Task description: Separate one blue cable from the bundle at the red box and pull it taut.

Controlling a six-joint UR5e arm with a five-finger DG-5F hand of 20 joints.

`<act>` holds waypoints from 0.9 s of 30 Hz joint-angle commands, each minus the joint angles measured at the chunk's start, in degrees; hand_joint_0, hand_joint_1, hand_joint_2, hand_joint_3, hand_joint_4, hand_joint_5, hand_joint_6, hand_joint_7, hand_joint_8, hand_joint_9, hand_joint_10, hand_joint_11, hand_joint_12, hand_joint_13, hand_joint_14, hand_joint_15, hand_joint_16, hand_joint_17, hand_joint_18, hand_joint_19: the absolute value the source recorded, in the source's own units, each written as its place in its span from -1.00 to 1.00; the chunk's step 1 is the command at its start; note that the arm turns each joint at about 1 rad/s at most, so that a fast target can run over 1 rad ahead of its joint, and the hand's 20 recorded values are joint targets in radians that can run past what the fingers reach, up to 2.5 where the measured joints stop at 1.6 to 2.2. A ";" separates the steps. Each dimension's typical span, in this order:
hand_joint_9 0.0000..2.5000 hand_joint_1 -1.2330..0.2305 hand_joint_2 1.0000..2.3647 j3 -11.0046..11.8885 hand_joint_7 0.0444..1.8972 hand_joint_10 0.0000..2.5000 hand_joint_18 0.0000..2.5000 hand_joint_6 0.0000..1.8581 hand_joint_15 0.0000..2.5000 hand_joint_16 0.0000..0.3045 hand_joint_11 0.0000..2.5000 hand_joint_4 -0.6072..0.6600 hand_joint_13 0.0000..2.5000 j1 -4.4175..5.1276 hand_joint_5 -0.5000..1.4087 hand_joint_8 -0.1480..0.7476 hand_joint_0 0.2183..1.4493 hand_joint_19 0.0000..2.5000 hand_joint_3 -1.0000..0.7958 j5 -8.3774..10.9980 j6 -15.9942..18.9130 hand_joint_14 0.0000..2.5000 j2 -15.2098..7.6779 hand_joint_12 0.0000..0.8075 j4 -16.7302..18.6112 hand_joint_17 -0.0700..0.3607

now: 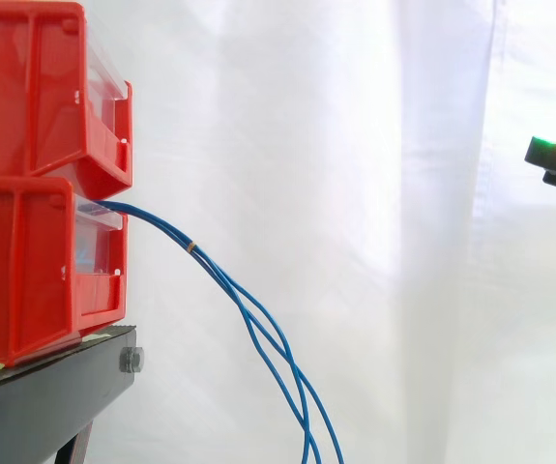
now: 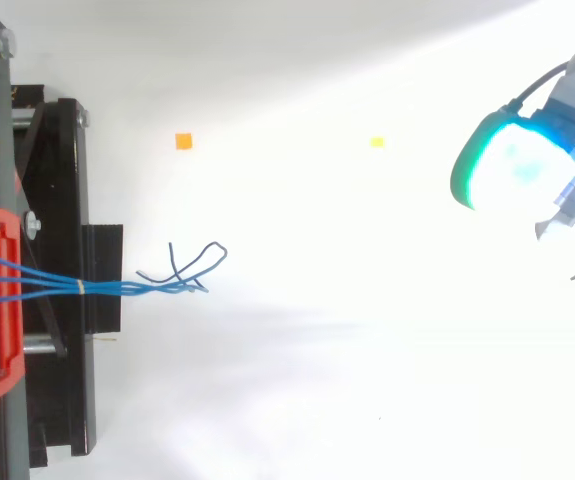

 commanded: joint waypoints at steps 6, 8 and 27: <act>-0.43 -0.14 -1.00 -0.01 -0.18 -0.99 -0.43 -0.46 -0.70 -0.71 -0.62 0.37 -0.36 0.08 -0.70 0.01 -0.42 -0.54 -0.41 0.01 0.00 -0.99 -0.05 -0.14 0.06 -0.22; -0.43 -0.14 -1.00 -0.01 -0.18 -0.99 -0.44 -0.46 -0.70 -0.72 -0.62 0.37 -0.37 0.08 -0.69 0.01 -0.42 -0.55 -0.41 0.01 0.00 -0.99 -0.05 -0.14 -0.03 -0.22; -0.40 -0.13 -0.99 -0.01 -0.18 -0.99 -0.43 -0.46 -0.69 -0.72 -0.60 0.39 -0.36 1.84 -0.69 0.03 -0.41 -0.53 -0.40 0.80 -2.64 -0.99 -1.90 -0.13 3.05 -0.22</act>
